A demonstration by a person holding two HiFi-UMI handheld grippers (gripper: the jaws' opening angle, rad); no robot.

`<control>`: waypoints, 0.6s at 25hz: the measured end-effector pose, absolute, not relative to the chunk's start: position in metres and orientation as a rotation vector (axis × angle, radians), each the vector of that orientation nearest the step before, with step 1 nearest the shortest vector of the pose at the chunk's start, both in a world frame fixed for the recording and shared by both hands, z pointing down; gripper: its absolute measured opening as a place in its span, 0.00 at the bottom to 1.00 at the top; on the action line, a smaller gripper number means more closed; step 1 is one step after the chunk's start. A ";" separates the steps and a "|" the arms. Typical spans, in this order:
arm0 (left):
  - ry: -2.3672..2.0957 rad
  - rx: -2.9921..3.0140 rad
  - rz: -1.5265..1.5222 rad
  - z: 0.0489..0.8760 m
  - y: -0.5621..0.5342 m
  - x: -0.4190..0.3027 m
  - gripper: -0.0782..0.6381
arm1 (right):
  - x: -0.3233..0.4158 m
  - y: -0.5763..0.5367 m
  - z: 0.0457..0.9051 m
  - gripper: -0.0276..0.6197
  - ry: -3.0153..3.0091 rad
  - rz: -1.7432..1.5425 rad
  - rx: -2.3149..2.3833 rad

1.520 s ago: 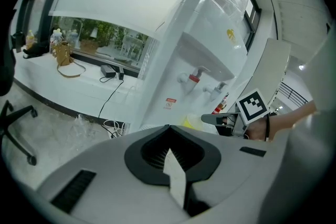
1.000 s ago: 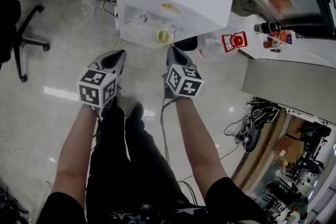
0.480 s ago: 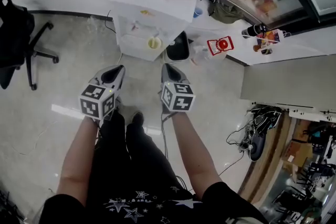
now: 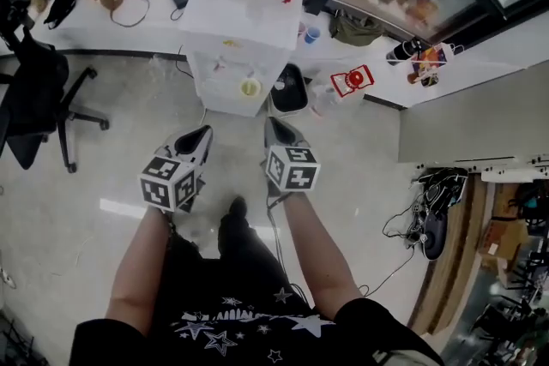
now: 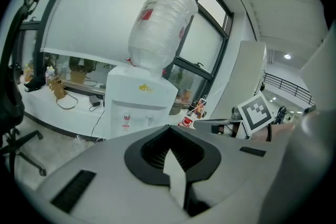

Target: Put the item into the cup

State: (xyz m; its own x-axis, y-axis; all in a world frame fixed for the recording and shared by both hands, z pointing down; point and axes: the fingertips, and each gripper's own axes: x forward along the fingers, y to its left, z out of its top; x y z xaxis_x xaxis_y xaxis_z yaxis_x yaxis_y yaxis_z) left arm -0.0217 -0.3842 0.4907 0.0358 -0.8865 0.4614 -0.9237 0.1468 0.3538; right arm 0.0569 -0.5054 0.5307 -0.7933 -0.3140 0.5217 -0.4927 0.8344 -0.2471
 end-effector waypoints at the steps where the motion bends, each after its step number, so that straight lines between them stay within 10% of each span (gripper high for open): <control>1: -1.831 1.739 0.080 0.487 -0.382 -0.022 0.12 | 0.058 -0.504 0.526 0.04 -2.544 0.519 0.610; 15: -1.687 1.911 0.083 0.453 -0.303 -0.078 0.12 | 0.046 -0.428 0.462 0.04 -2.548 0.622 0.933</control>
